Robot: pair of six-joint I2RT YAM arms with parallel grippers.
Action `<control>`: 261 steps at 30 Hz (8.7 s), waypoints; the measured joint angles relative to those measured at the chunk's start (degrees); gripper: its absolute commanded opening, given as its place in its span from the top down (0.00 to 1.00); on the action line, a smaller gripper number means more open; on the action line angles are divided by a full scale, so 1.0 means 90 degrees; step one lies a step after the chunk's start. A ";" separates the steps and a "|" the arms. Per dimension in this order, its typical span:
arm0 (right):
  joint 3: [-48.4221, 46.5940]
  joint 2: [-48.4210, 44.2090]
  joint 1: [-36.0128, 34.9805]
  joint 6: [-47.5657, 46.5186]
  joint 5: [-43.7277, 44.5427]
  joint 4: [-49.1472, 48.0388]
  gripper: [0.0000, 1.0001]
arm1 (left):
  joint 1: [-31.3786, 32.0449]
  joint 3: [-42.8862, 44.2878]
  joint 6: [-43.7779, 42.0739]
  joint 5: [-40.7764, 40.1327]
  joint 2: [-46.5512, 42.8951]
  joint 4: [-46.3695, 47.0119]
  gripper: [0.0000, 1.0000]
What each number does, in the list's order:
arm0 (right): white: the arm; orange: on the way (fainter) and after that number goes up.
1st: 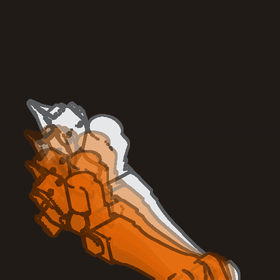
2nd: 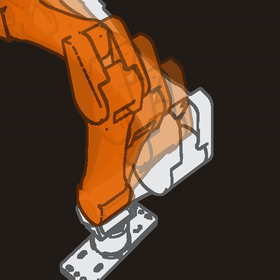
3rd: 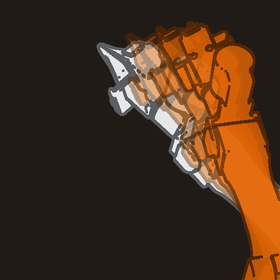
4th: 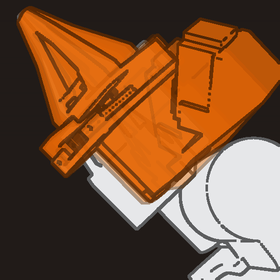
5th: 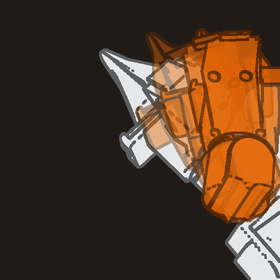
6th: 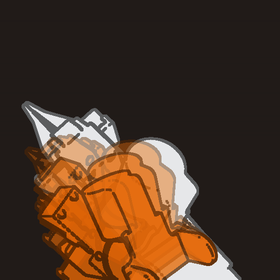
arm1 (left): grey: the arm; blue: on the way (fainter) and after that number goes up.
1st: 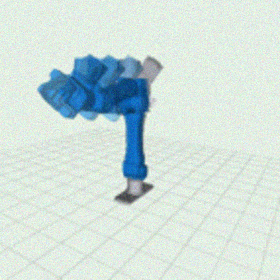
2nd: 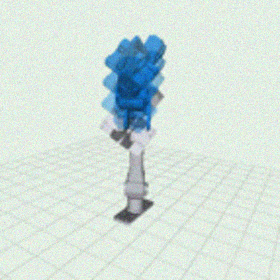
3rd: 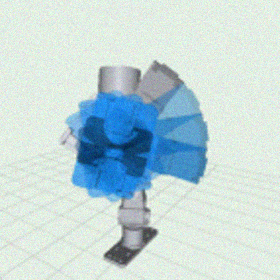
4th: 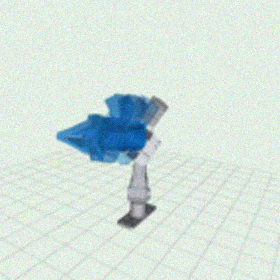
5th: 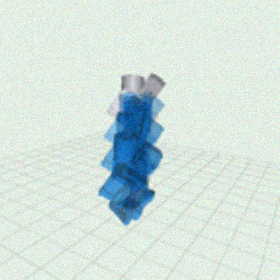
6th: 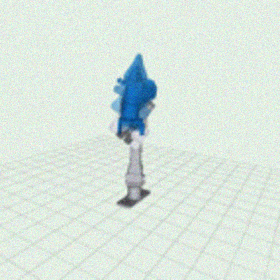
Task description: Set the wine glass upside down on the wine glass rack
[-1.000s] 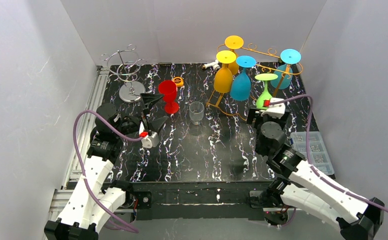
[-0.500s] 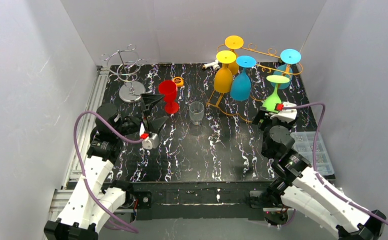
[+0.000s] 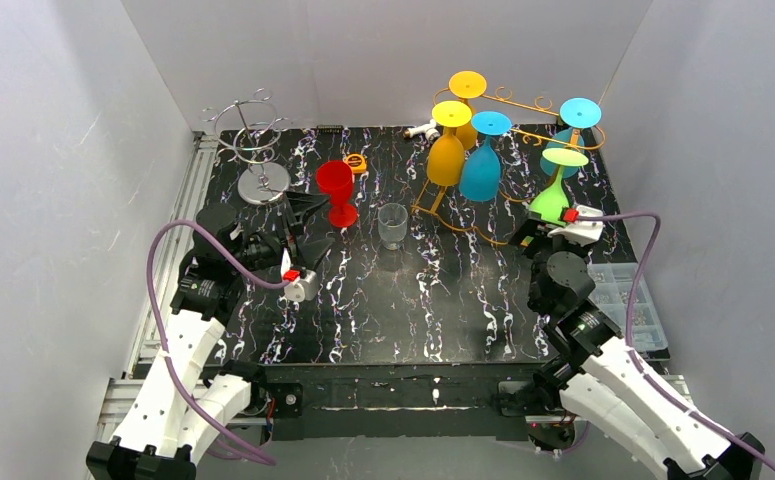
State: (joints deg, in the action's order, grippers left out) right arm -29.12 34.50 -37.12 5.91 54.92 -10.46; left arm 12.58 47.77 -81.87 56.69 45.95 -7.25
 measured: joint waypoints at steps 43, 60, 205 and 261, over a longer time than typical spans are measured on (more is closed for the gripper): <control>-0.0746 0.0311 0.2142 0.0044 -0.2208 0.0823 0.85 | -0.0017 -0.0270 0.0495 0.0036 0.1292 0.1447 0.01; -0.0707 0.0163 0.2749 0.0493 -0.3536 0.0867 0.87 | -0.0049 -0.0374 0.0495 0.0034 0.1326 0.1603 0.01; -0.1766 0.3058 -0.2455 0.1807 -0.3932 0.2441 0.02 | -0.1656 0.7198 0.6540 -0.5950 0.5979 -0.1741 0.05; -0.2322 0.4624 -0.1088 0.1440 -0.3534 0.1304 0.18 | -0.2120 0.4711 0.8228 -0.4250 0.4843 -0.1751 1.00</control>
State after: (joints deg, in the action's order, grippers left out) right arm -50.02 76.12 -46.92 18.87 23.11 1.28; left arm -6.50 90.17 -7.81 18.44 89.54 -23.00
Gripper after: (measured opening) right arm 0.813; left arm 0.138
